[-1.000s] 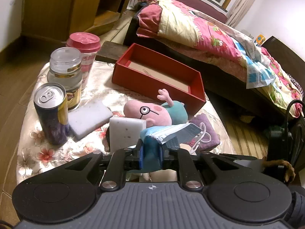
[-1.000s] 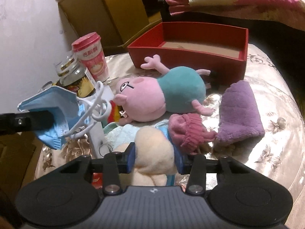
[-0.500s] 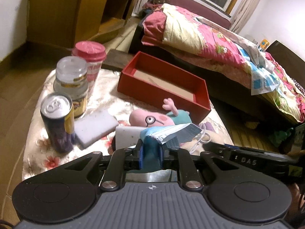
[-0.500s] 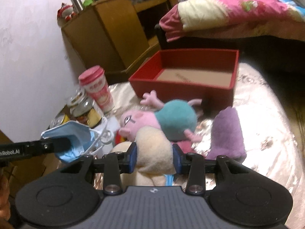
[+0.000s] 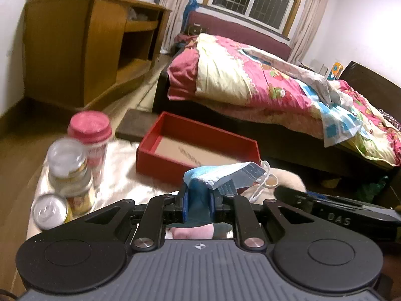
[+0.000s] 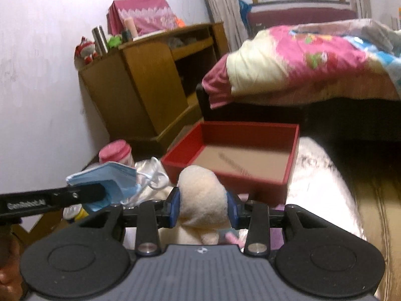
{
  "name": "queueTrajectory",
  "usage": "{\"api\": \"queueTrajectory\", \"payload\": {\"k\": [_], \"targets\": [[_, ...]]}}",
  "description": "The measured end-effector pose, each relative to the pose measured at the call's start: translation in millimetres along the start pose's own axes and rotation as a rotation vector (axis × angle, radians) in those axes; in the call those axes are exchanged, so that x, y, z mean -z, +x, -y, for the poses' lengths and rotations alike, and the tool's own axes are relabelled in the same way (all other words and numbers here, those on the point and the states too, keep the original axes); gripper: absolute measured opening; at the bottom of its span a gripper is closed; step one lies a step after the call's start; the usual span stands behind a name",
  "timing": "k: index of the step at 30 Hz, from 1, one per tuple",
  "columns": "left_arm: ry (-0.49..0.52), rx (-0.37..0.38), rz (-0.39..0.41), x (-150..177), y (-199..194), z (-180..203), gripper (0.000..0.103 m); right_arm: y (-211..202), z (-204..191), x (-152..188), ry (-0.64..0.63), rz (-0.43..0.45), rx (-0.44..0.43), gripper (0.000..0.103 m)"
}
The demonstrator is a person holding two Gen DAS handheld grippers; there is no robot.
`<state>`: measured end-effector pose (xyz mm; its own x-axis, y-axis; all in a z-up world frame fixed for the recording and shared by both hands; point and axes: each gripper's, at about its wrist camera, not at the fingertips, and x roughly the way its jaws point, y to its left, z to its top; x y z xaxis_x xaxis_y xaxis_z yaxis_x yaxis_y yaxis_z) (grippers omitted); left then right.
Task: Organize soft objects
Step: 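Carry the mask and beige plush over the red box with both tools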
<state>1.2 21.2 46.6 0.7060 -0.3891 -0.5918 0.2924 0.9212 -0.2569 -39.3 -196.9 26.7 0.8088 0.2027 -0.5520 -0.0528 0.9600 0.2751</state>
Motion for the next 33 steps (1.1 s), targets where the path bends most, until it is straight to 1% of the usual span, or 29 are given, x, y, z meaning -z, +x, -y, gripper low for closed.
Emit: {"api": "queueTrajectory", "payload": {"k": [6, 11, 15, 24, 27, 33], "targets": [[0.011, -0.002, 0.016, -16, 22, 3, 0.013, 7, 7, -23, -0.006, 0.062, 0.030, 0.014], [0.026, -0.012, 0.005, -23, 46, 4, 0.013, 22, 14, -36, -0.001, 0.077, 0.048, 0.014], [0.018, -0.015, 0.009, -31, 64, 3, 0.013, 37, 17, -43, -0.028, 0.090, 0.075, 0.014], [0.010, -0.015, 0.014, -50, 103, 3, 0.013, 68, 42, -62, -0.028, 0.103, 0.143, 0.014], [0.034, -0.030, 0.001, -57, 123, 6, 0.013, 81, 50, -68, -0.037, 0.097, 0.166, 0.014], [0.041, -0.059, -0.039, -61, 163, 5, 0.013, 112, 62, -75, -0.068, 0.068, 0.200, 0.014]]}}
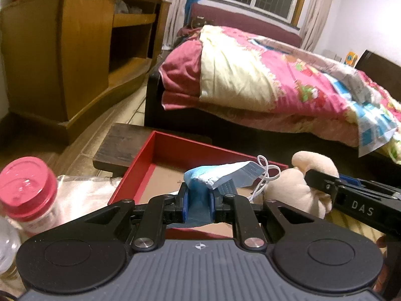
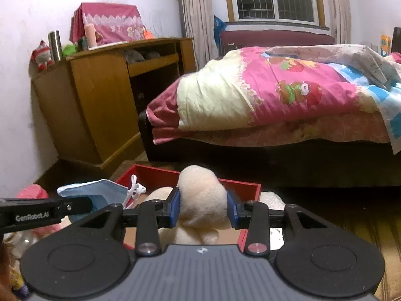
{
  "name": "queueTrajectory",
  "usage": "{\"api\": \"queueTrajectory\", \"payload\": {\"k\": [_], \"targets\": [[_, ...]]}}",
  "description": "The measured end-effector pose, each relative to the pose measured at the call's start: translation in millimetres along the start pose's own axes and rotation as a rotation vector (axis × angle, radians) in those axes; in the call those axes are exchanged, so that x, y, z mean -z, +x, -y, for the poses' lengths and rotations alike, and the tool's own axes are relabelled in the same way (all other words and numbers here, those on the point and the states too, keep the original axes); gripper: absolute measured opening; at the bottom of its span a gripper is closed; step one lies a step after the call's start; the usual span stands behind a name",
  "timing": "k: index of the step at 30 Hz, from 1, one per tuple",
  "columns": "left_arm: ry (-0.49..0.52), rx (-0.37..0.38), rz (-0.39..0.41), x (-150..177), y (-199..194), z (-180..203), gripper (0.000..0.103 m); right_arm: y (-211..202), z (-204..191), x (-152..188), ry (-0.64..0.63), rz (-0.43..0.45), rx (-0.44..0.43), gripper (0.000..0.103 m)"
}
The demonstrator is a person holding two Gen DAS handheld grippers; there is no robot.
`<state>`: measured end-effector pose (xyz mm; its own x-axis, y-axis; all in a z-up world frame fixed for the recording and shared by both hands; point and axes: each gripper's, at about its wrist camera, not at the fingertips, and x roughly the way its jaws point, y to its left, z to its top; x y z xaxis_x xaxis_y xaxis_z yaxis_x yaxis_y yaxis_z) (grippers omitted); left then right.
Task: Organize soft objects
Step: 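Carry the mask and beige plush over the red box with both tools, then open both tools to drop the mask and plush into the red box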
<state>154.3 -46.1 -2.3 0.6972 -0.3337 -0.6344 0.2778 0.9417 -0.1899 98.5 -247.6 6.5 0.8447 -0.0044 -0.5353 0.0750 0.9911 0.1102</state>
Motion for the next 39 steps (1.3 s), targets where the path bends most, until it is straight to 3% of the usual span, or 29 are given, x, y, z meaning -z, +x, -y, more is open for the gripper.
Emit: {"api": "queueTrajectory", "payload": {"k": [11, 14, 16, 17, 19, 21, 29, 39], "targets": [[0.049, -0.077, -0.078, 4, 58, 2, 0.015, 61, 3, 14, -0.029, -0.075, 0.012, 0.015], [0.071, -0.101, -0.094, 5, 64, 4, 0.030, 71, 6, 16, -0.029, -0.102, 0.023, 0.018], [0.084, -0.113, -0.095, 6, 65, 5, 0.032, 75, 9, 19, -0.017, -0.117, 0.031, 0.022], [0.086, -0.118, -0.092, 6, 64, 5, 0.032, 77, 10, 20, -0.012, -0.122, 0.032, 0.022], [0.091, -0.130, -0.091, 5, 62, 5, 0.041, 78, 10, 22, -0.003, -0.127, 0.041, 0.030], [0.093, -0.143, -0.077, 5, 58, 4, 0.049, 75, 10, 22, 0.002, -0.115, 0.036, 0.031], [0.110, -0.176, -0.043, 1, 33, 7, 0.060, 52, 0, 15, 0.002, -0.073, 0.016, 0.031], [0.134, -0.209, 0.019, 6, -28, 12, 0.070, 0, -20, 10, 0.010, -0.038, -0.040, 0.032]]}}
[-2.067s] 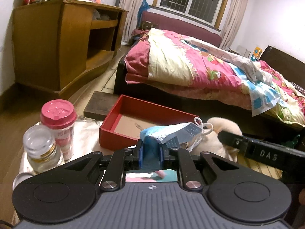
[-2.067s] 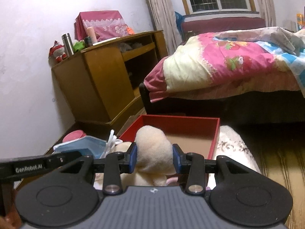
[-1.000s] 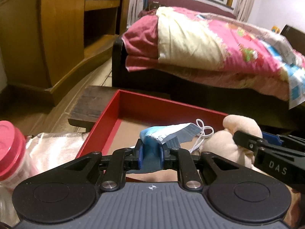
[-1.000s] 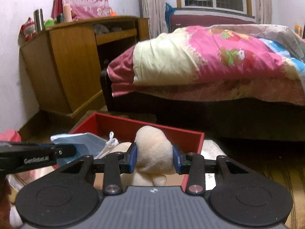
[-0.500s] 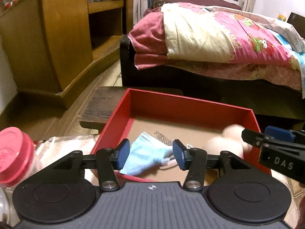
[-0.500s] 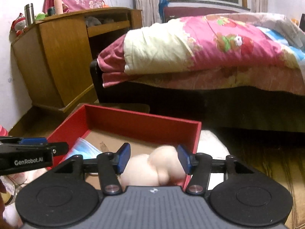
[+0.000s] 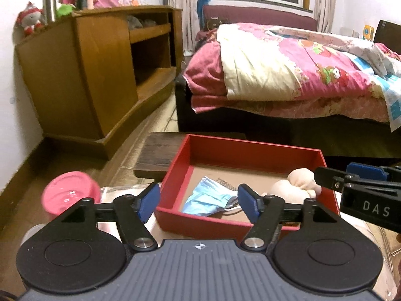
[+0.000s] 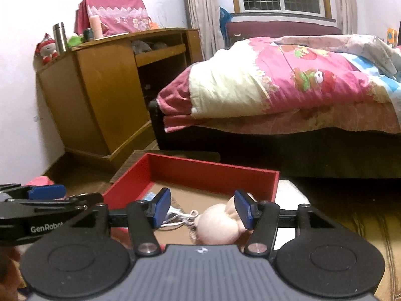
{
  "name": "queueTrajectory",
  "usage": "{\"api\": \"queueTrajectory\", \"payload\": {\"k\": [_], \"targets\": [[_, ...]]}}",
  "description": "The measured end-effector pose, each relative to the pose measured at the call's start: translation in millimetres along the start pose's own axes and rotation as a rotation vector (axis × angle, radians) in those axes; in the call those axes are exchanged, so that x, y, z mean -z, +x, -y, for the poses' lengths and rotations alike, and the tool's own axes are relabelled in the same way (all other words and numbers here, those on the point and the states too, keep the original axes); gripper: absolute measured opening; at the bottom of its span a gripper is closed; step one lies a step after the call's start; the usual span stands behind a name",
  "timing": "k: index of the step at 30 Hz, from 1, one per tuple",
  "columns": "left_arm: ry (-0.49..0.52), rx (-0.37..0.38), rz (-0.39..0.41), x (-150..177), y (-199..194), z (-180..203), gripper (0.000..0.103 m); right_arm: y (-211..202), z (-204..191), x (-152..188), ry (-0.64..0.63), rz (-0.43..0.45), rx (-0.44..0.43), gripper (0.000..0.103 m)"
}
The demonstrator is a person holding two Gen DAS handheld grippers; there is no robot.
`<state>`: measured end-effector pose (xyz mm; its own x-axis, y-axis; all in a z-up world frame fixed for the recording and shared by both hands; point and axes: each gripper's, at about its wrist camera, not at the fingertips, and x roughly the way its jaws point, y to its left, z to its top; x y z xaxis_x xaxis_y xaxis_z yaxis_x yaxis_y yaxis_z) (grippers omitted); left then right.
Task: Organize soft objects
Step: 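Open both tools to drop the mask and plush into the red box, then grasp the white sponge with the left tool while the right tool grasps another blue mask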
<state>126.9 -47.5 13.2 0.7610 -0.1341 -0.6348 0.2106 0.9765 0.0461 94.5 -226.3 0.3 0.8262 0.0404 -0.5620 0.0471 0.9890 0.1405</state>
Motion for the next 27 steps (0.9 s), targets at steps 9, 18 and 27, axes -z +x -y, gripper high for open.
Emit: {"api": "queueTrajectory", "payload": {"k": [9, 18, 27], "targets": [[-0.022, 0.025, -0.012, 29, -54, -17, 0.073, -49, -16, 29, -0.005, -0.040, -0.045, 0.038], [-0.076, 0.052, -0.112, 75, -68, -35, 0.073, -70, -21, 60, 0.008, -0.102, -0.070, 0.038], [-0.093, 0.077, -0.254, 116, -53, -32, 0.076, -78, -32, 78, -0.006, -0.153, -0.119, 0.039]]}}
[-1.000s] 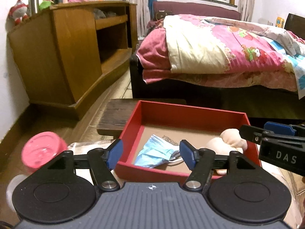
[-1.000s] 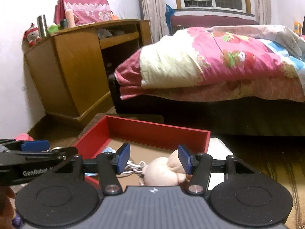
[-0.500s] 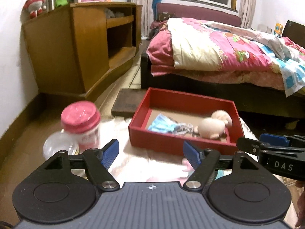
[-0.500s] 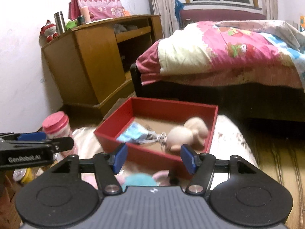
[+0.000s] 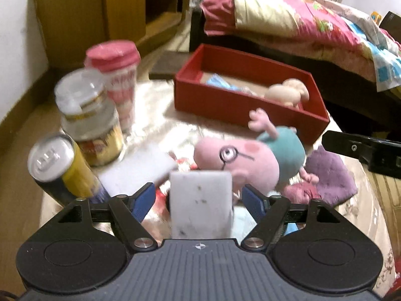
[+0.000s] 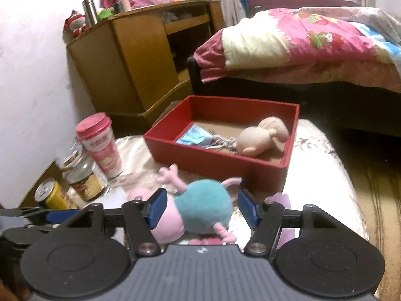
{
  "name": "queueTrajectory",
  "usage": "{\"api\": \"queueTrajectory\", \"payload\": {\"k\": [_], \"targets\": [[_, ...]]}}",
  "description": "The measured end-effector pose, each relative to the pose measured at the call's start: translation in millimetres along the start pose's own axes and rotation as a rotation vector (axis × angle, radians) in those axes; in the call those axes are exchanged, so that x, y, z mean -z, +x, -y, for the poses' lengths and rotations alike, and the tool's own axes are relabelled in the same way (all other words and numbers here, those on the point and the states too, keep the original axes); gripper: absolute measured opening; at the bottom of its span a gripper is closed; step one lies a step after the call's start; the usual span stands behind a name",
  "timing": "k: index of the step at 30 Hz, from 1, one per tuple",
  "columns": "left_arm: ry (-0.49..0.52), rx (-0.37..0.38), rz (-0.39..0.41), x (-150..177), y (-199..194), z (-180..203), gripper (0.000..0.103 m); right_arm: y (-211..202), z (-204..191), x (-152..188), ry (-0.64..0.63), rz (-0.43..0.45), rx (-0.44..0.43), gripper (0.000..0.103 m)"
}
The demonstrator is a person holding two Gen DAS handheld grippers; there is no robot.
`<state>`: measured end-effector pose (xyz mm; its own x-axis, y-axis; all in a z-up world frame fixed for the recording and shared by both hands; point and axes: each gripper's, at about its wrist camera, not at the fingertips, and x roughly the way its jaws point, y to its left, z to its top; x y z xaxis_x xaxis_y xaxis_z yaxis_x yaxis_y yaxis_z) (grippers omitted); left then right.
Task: Organize soft objects
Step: 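Grasp the white sponge with the left tool while the right tool grasps another blue mask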
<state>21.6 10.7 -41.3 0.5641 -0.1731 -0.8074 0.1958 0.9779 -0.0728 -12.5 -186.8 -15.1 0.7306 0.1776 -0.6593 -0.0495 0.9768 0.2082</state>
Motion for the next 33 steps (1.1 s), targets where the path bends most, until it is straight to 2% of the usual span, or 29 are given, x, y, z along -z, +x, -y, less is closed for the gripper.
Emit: {"api": "queueTrajectory", "payload": {"k": [5, 7, 8, 11, 16, 22, 24, 28, 31, 33], "targets": [[0.001, -0.014, -0.043, 11, 18, -4, 0.079, 0, -7, 16, -0.008, -0.049, -0.026, 0.043], [-0.025, -0.007, -0.069, 13, 28, -10, 0.073, 3, -8, 21, -0.004, -0.079, -0.037, 0.043], [-0.041, 0.002, -0.087, 14, 32, -13, 0.061, 4, -8, 24, -0.003, -0.091, -0.039, 0.043], [-0.074, 0.026, -0.118, 15, 41, -16, 0.059, 9, -8, 29, -0.007, -0.116, -0.039, 0.043], [-0.048, 0.023, -0.089, 13, 29, -11, 0.058, 14, -9, 35, -0.015, -0.149, -0.036, 0.043], [-0.062, 0.042, -0.040, 6, 4, -14, 0.058, 31, -9, 52, 0.007, -0.249, -0.045, 0.043], [-0.075, 0.072, -0.037, 5, -1, -16, 0.058, 36, -13, 59, -0.012, -0.272, -0.035, 0.043], [-0.059, 0.085, -0.038, 6, -5, -13, 0.058, 48, -19, 71, -0.029, -0.334, -0.035, 0.043], [-0.052, 0.100, -0.048, 8, -6, -12, 0.058, 60, -19, 81, -0.044, -0.396, -0.014, 0.016], [-0.052, 0.107, -0.047, 8, -8, -12, 0.058, 58, -20, 81, -0.059, -0.391, -0.009, 0.000]]}}
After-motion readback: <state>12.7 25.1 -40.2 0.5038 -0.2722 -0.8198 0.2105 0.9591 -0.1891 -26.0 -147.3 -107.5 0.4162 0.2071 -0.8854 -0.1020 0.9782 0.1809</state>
